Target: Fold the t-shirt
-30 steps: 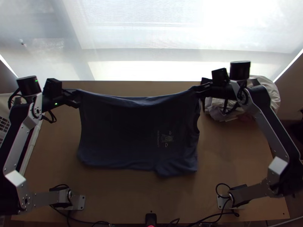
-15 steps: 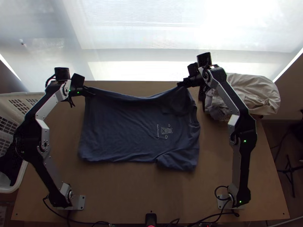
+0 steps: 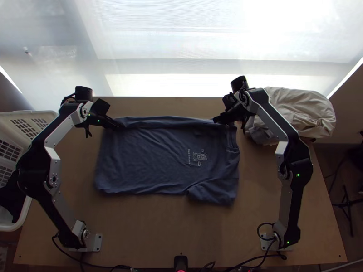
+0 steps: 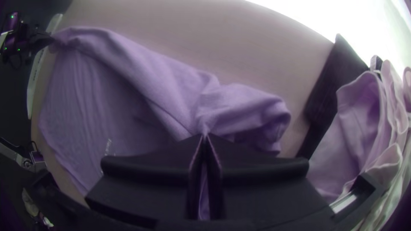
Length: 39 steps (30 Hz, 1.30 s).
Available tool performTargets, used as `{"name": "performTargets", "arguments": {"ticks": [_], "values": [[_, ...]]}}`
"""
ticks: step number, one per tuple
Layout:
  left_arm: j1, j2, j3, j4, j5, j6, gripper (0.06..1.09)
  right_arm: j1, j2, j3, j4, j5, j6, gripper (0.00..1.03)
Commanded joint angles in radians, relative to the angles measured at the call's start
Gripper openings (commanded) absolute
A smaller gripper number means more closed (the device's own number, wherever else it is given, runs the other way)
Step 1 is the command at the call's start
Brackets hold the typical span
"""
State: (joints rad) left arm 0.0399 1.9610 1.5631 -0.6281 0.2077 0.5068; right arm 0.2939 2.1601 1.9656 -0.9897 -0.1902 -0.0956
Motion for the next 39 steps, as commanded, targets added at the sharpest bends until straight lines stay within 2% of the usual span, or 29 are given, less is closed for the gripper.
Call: {"name": "performTargets", "arguments": {"ticks": [1, 8, 17, 21, 26, 39], "values": [[-0.058, -0.122, -0.152, -0.035, -0.001, 0.015, 0.14, 0.017, -0.125, -0.197, -0.006, 0.001, 0.004, 0.03], [-0.038, -0.163, -0.207, -0.036, -0.005, 0.062, 0.14, 0.031, -0.203, -0.341, -0.006, 0.003, -0.004, 0.03], [0.087, -0.172, -0.195, -0.039, -0.007, 0.165, 0.14, -0.03, -0.233, -0.419, -0.006, 0.001, -0.024, 0.03], [0.077, -0.177, -0.204, -0.117, -0.002, 0.193, 0.14, -0.001, -0.236, -0.438, -0.006, 0.001, -0.023, 0.03], [0.025, -0.203, -0.227, -0.147, 0.062, 0.151, 0.14, 0.106, -0.235, -0.445, 0.01, 0.001, -0.021, 0.03], [0.002, -0.194, -0.268, -0.145, 0.114, 0.127, 0.14, 0.139, -0.218, -0.45, 0.02, 0.001, -0.015, 0.03]]}}
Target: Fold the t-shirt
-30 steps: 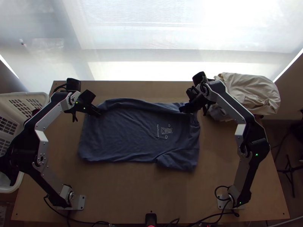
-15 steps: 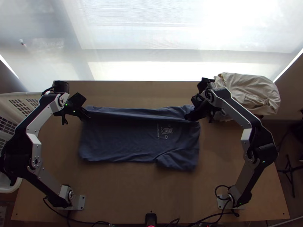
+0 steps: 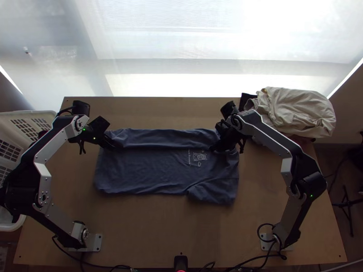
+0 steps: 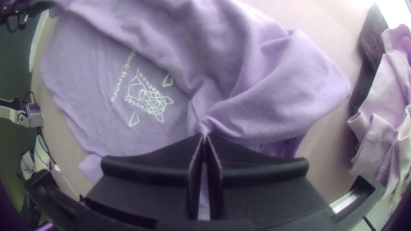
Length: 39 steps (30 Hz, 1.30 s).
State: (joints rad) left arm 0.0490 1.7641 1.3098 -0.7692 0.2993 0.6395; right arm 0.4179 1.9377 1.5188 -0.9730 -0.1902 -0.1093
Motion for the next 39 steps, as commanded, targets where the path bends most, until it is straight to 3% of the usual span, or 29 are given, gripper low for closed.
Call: {"name": "performTargets", "arguments": {"ticks": [1, 3, 4, 6, 7, 10, 12, 13, 19, 24, 30, 34, 39], "values": [[-0.008, 0.003, -0.015, -0.005, 0.024, -0.008, 0.14, 0.015, 0.006, -0.003, 0.003, 0.001, -0.001, 0.03], [-0.009, 0.005, -0.015, -0.004, 0.026, -0.009, 0.19, 0.016, 0.012, -0.003, 0.003, 0.001, -0.001, 0.06], [-0.011, 0.008, -0.017, -0.005, 0.024, -0.008, 0.39, 0.016, 0.015, -0.003, 0.002, 0.0, -0.003, 0.13], [-0.009, 0.006, -0.027, -0.001, 0.021, 0.0, 0.97, 0.015, 0.02, -0.011, 0.002, -0.005, -0.015, 0.28], [-0.008, 0.005, -0.029, 0.002, 0.021, 0.003, 1.05, 0.013, 0.024, -0.011, -0.004, -0.006, -0.023, 0.39], [0.005, -0.006, -0.03, 0.011, 0.021, 0.008, 1.05, 0.012, 0.032, -0.014, -0.032, -0.006, -0.049, 0.63], [0.017, -0.014, -0.023, 0.008, 0.023, 0.011, 1.05, 0.012, 0.035, -0.014, -0.061, -0.006, -0.056, 0.96], [0.023, -0.022, -0.018, 0.004, 0.023, 0.012, 1.05, 0.012, 0.035, -0.011, -0.07, -0.006, -0.066, 0.99], [0.075, -0.111, 0.036, -0.097, 0.023, 0.089, 1.05, 0.002, -0.063, -0.011, -0.092, -0.006, -0.104, 0.99], [0.04, -0.229, 0.049, -0.274, 0.024, 0.177, 1.05, -0.004, -0.141, -0.023, -0.168, -0.008, -0.107, 0.99], [-0.169, -0.505, -0.233, -0.334, -0.002, 0.315, 1.04, 0.167, -0.232, -0.178, -0.236, 0.043, -0.133, 0.99], [-0.31, -0.663, -0.409, -0.286, -0.101, 0.359, 1.04, 0.315, -0.276, -0.301, -0.236, 0.163, -0.145, 0.99], [-0.377, -0.739, -0.558, -0.196, -0.141, 0.413, 1.04, 0.43, -0.321, -0.421, -0.182, 0.182, -0.118, 0.99]]}}
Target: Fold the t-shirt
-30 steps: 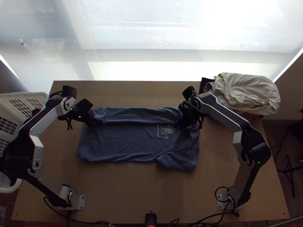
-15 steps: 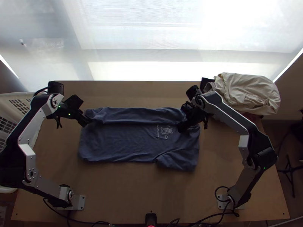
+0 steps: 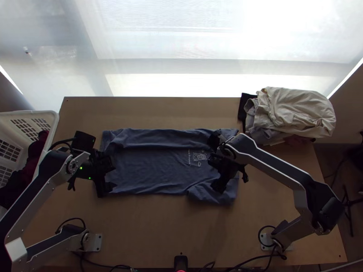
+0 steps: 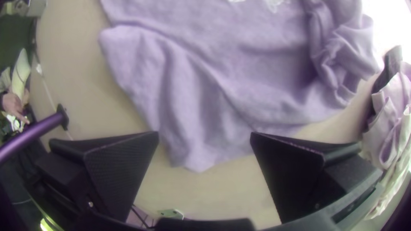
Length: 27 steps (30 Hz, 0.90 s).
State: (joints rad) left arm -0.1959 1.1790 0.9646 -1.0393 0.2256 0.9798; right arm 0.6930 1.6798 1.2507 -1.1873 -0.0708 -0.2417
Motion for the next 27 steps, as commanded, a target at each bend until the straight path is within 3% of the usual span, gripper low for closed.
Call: {"name": "performTargets", "arguments": {"ticks": [1, 10, 22, 27], "values": [[-0.151, -0.171, -0.248, 0.108, -0.089, 0.08, 1.04, 0.166, -0.061, -0.163, 0.045, 0.068, 0.022, 0.99], [-0.177, -0.312, -0.426, 0.183, -0.177, 0.194, 1.04, 0.244, -0.057, -0.198, 0.107, 0.088, 0.065, 0.99], [0.018, -0.282, -0.46, 0.343, -0.186, 0.362, 1.04, 0.26, -0.052, -0.221, 0.167, 0.163, 0.071, 0.98], [0.016, -0.254, -0.46, 0.369, -0.181, 0.35, 1.04, 0.26, -0.049, -0.241, 0.198, 0.197, 0.071, 0.97]]}}
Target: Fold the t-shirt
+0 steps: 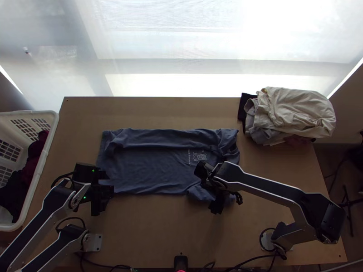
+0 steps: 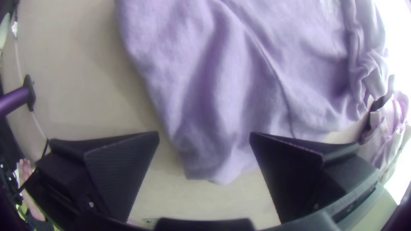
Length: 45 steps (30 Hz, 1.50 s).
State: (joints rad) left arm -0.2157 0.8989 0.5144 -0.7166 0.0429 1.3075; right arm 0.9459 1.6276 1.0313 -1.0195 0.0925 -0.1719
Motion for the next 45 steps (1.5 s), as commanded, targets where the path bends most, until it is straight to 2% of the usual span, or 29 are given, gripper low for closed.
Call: {"name": "performTargets", "arguments": {"ticks": [1, 10, 13, 14, 18, 20, 23, 26, 30, 35, 38, 40, 45], "values": [[0.03, 0.026, -0.013, 0.046, 0.002, 0.019, 1.04, 0.007, 0.005, -0.027, 0.038, 0.035, 0.002, 0.96], [0.021, 0.031, -0.051, 0.054, -0.001, 0.035, 1.01, -0.01, 0.032, -0.056, 0.102, 0.084, 0.003, 0.92], [0.024, 0.044, -0.048, 0.08, -0.001, 0.032, 0.93, -0.01, 0.041, -0.054, 0.114, 0.096, 0.009, 0.9], [0.029, 0.052, -0.042, 0.08, -0.001, 0.032, 0.9, -0.012, 0.04, -0.053, 0.119, 0.098, 0.009, 0.87], [0.05, 0.08, -0.013, 0.08, -0.001, 0.022, 0.69, -0.018, 0.038, -0.053, 0.118, 0.107, 0.008, 0.84], [0.067, 0.094, -0.002, 0.08, 0.0, 0.024, 0.58, -0.018, 0.034, -0.053, 0.118, 0.107, 0.005, 0.74], [0.09, 0.104, 0.01, 0.088, 0.014, 0.029, 0.28, -0.018, 0.032, -0.051, 0.116, 0.107, 0.002, 0.55], [0.093, 0.107, 0.01, 0.088, 0.015, 0.029, 0.16, -0.018, 0.029, -0.053, 0.116, 0.107, 0.0, 0.43], [0.079, 0.104, 0.021, 0.057, 0.018, 0.018, 0.14, -0.018, 0.021, -0.05, 0.113, 0.105, -0.014, 0.22], [0.078, 0.104, 0.039, 0.037, 0.028, 0.003, 0.11, -0.012, 0.018, -0.054, 0.11, 0.098, -0.034, 0.03], [0.073, 0.104, 0.067, -0.009, 0.032, -0.005, 0.1, -0.007, 0.005, -0.045, 0.096, 0.082, -0.035, 0.03], [0.07, 0.113, 0.107, -0.063, 0.041, -0.033, 0.1, -0.007, 0.003, -0.03, 0.073, 0.039, -0.034, 0.03], [0.064, 0.193, 0.268, -0.296, 0.089, -0.16, 0.1, -0.027, -0.035, 0.003, 0.01, -0.046, -0.031, 0.03]]}}
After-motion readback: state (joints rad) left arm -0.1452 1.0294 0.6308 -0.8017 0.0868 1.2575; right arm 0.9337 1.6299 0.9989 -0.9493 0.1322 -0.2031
